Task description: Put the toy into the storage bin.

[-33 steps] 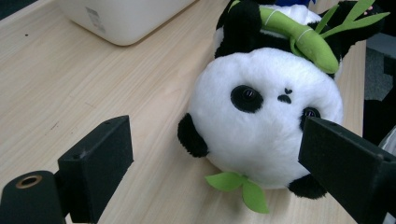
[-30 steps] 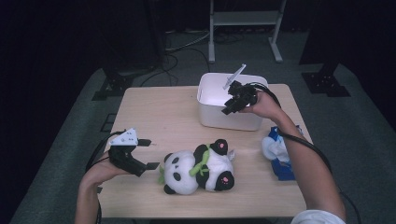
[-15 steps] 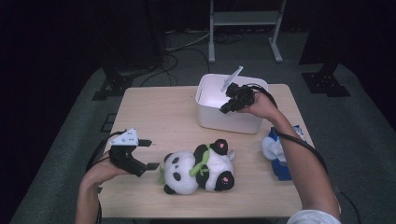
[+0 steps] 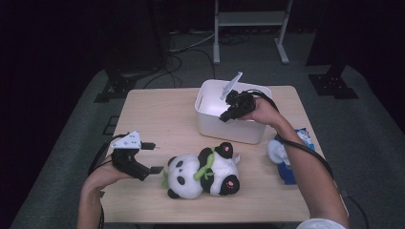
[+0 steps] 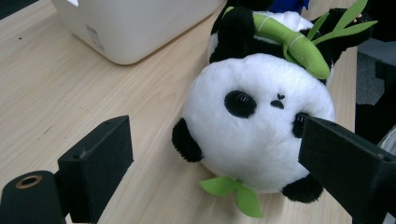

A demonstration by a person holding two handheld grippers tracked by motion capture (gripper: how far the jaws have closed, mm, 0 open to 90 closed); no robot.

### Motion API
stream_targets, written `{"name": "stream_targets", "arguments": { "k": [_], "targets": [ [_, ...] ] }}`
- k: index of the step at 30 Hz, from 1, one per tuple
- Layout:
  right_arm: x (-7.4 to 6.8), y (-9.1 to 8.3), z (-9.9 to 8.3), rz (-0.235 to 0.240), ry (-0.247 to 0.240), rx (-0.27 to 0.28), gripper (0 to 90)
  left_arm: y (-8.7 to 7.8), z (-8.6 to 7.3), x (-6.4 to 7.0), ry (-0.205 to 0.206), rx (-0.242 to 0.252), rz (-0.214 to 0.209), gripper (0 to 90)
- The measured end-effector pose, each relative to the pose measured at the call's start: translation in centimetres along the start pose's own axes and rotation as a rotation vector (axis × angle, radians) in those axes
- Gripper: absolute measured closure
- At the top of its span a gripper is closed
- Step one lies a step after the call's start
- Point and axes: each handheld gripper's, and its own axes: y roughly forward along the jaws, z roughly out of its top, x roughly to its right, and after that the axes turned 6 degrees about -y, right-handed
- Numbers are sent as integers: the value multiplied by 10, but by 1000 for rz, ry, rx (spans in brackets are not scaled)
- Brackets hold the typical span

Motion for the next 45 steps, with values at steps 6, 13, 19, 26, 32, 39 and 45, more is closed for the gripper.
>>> {"name": "stream_targets", "arguments": {
  "k": [6, 13, 19, 26, 32, 39, 45],
  "targets": [
    [-11, 1, 3, 28, -20, 4, 859, 2, 0, 0, 1, -5, -2, 87],
    [-22, 1, 4, 44, -40, 14, 860, 4, -1, 0, -3, -13, -5, 87],
    [-30, 1, 5, 61, -52, 17, 860, 6, -2, -1, -7, -17, -8, 87],
    [-35, 1, 6, 75, -54, 19, 858, 6, -2, -1, -10, -16, -8, 87],
    [-37, 1, 5, 83, -48, 21, 844, 6, -3, -1, -11, -17, -8, 87],
    [-39, -6, 7, 74, -23, 48, 703, 5, -3, -1, -13, -15, -8, 87],
    [-47, -15, 8, 74, -12, 77, 642, 6, -3, -1, -11, -22, -9, 87]
  ]
}}
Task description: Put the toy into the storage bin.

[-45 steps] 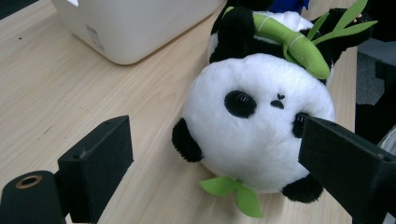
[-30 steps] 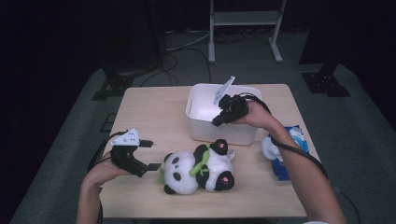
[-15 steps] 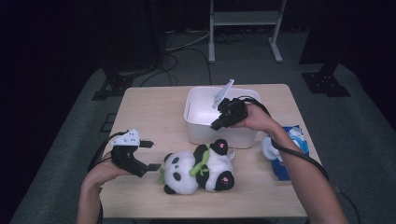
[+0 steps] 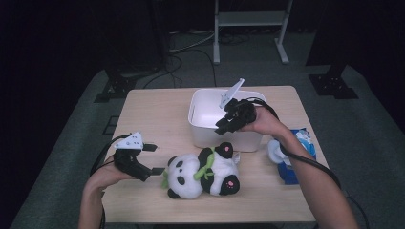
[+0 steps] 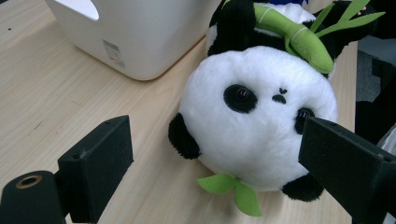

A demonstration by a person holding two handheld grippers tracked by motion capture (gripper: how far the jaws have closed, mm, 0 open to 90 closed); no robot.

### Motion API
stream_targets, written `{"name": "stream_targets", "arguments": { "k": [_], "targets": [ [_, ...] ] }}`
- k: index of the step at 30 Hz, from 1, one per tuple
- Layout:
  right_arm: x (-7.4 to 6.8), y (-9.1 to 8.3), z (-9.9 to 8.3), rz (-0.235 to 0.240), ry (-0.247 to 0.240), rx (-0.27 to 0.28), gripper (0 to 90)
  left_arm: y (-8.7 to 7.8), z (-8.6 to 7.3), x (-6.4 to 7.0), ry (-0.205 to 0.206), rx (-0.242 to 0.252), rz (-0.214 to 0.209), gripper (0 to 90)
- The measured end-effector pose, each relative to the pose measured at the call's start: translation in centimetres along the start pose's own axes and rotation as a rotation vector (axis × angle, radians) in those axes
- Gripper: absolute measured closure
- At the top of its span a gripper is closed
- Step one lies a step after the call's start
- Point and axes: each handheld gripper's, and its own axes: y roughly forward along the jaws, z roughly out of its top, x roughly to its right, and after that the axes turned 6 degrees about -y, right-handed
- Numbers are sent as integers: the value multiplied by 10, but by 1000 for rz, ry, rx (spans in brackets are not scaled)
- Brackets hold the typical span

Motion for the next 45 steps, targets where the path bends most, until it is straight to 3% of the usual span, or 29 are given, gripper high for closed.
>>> {"name": "stream_targets", "arguments": {
  "k": [12, 14, 22, 36, 42, 45],
  "targets": [
    [-26, -5, 4, 10, -41, 14, 592, 1, 1, 1, 7, -3, -4, 87],
    [-28, -4, 6, -19, -57, 1, 582, 2, 1, 1, 7, -6, -3, 87],
    [-11, -1, 5, -69, -16, -30, 617, 1, 0, 0, 1, -3, -2, 87],
    [-3, 14, 5, -56, -16, -60, 851, 1, -1, -2, -3, -5, -6, 87],
    [-7, 14, 6, -36, -28, -66, 832, 2, -2, -2, -4, -4, -7, 87],
    [-7, 14, 7, -38, -12, -60, 730, 2, -2, -2, -6, -3, -7, 87]
  ]
}}
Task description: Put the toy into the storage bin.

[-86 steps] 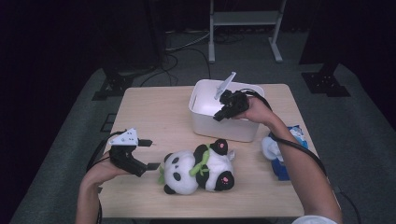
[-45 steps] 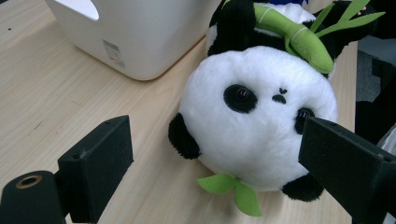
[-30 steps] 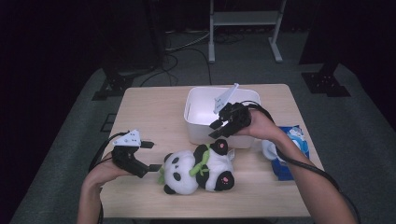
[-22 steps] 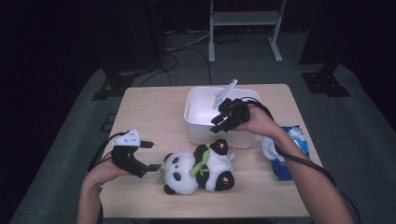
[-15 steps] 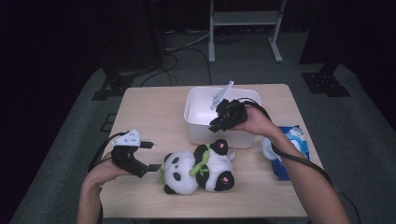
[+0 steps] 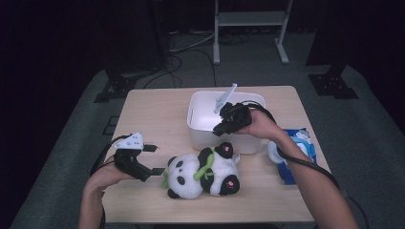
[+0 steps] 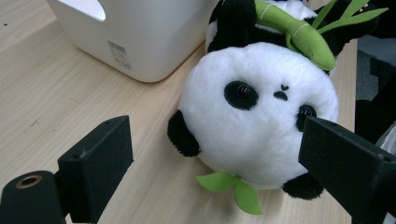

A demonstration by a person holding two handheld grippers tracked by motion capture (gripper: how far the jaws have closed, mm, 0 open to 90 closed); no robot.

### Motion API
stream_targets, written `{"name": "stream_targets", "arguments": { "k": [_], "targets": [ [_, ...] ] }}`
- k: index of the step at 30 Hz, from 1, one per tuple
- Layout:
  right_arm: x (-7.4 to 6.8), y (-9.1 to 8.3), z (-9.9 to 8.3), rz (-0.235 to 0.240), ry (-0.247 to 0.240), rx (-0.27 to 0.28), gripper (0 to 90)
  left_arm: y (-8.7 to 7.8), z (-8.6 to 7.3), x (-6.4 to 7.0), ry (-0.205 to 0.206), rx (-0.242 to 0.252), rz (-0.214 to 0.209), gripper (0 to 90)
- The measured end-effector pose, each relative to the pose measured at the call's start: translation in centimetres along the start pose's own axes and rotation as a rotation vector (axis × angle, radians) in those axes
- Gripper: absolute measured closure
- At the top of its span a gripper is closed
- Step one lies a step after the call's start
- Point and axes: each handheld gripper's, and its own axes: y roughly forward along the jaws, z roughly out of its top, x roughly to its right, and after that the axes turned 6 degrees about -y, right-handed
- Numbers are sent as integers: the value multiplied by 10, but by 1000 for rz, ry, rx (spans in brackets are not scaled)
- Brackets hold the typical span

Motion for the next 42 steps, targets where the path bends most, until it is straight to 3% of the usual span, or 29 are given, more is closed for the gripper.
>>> {"name": "stream_targets", "arguments": {
  "k": [7, 14, 27, 38, 42],
  "targets": [
    [-12, -10, 2, -12, -12, 50, 627, 0, -1, -1, -2, -4, 1, 87],
    [-29, -14, 2, 25, -26, 73, 578, 0, -1, 0, -3, 2, 2, 87],
    [-67, 3, 3, 130, -78, 62, 475, 0, -1, 0, -10, 2, 0, 87],
    [-89, 21, 4, 177, -122, 30, 424, 0, -1, -1, -8, -3, -1, 87],
    [-93, 30, 4, 172, -140, 7, 399, 0, -2, -1, -9, -1, -1, 87]
  ]
}}
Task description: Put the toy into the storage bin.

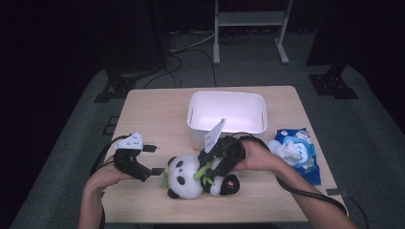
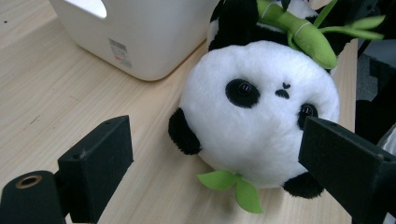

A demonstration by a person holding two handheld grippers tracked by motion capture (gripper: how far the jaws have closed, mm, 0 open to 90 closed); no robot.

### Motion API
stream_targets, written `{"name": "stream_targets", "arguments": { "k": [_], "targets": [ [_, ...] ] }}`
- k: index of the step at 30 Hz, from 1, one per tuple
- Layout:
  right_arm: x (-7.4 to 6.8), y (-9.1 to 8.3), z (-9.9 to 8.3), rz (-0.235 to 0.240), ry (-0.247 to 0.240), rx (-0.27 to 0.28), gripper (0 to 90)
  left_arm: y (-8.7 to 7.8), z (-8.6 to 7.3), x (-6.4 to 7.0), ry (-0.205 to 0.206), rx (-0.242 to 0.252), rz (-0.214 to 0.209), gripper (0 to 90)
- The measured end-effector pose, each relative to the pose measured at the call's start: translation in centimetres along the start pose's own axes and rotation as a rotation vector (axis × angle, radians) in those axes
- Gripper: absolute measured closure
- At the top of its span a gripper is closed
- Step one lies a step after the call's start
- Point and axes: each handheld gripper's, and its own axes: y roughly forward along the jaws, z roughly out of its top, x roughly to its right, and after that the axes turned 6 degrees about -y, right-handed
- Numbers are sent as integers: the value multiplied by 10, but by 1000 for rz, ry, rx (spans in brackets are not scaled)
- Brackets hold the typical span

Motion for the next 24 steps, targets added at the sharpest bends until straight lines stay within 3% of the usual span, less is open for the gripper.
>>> {"name": "stream_targets", "arguments": {
  "k": [12, 24],
  "targets": [
    [-1, 10, 5, -66, -64, -28, 378, 0, -1, -1, -5, 6, -4, 87],
    [3, 31, 6, 8, -61, -85, 387, -2, -1, -1, -7, 11, -6, 87]
  ]
}}
